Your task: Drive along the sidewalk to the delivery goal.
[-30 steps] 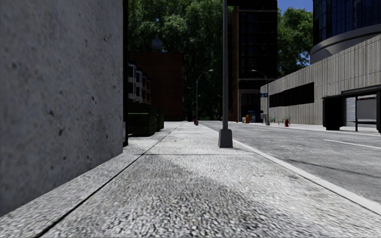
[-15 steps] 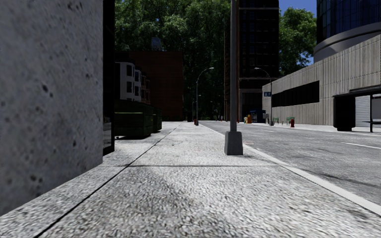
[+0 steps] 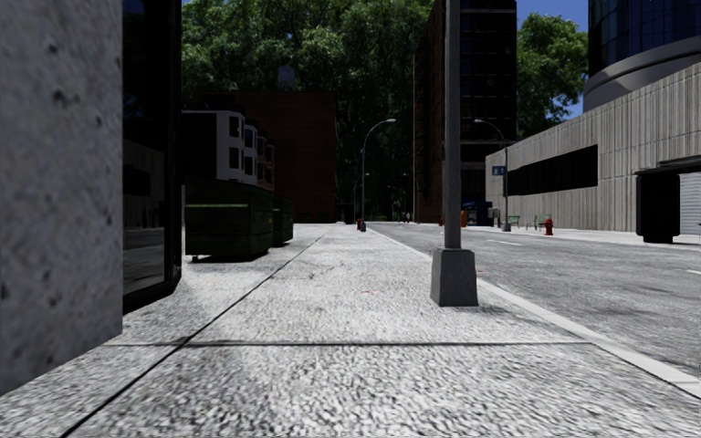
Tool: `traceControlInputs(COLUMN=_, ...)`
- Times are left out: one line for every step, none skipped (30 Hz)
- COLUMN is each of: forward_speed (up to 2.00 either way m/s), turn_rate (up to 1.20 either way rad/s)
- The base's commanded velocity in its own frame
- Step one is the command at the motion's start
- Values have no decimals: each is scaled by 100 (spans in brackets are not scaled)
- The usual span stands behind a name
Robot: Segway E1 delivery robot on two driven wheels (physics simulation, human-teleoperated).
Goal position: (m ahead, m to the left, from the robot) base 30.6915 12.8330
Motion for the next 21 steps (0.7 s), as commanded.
traceControlInputs(forward_speed=200, turn_rate=0)
traceControlInputs(forward_speed=200, turn_rate=0)
traceControlInputs(forward_speed=200, turn_rate=0)
traceControlInputs(forward_speed=200, turn_rate=0)
traceControlInputs(forward_speed=200, turn_rate=0)
traceControlInputs(forward_speed=200, turn_rate=0)
traceControlInputs(forward_speed=200, turn_rate=0)
traceControlInputs(forward_speed=200, turn_rate=0)
traceControlInputs(forward_speed=200, turn_rate=0)
traceControlInputs(forward_speed=200, turn_rate=0)
traceControlInputs(forward_speed=200, turn_rate=0)
traceControlInputs(forward_speed=200, turn_rate=0)
traceControlInputs(forward_speed=200, turn_rate=0)
traceControlInputs(forward_speed=200, turn_rate=0)
traceControlInputs(forward_speed=200, turn_rate=0)
traceControlInputs(forward_speed=200, turn_rate=0)
traceControlInputs(forward_speed=200, turn_rate=0)
traceControlInputs(forward_speed=200, turn_rate=0)
traceControlInputs(forward_speed=200, turn_rate=0)
traceControlInputs(forward_speed=200, turn_rate=0)
traceControlInputs(forward_speed=200, turn_rate=0)
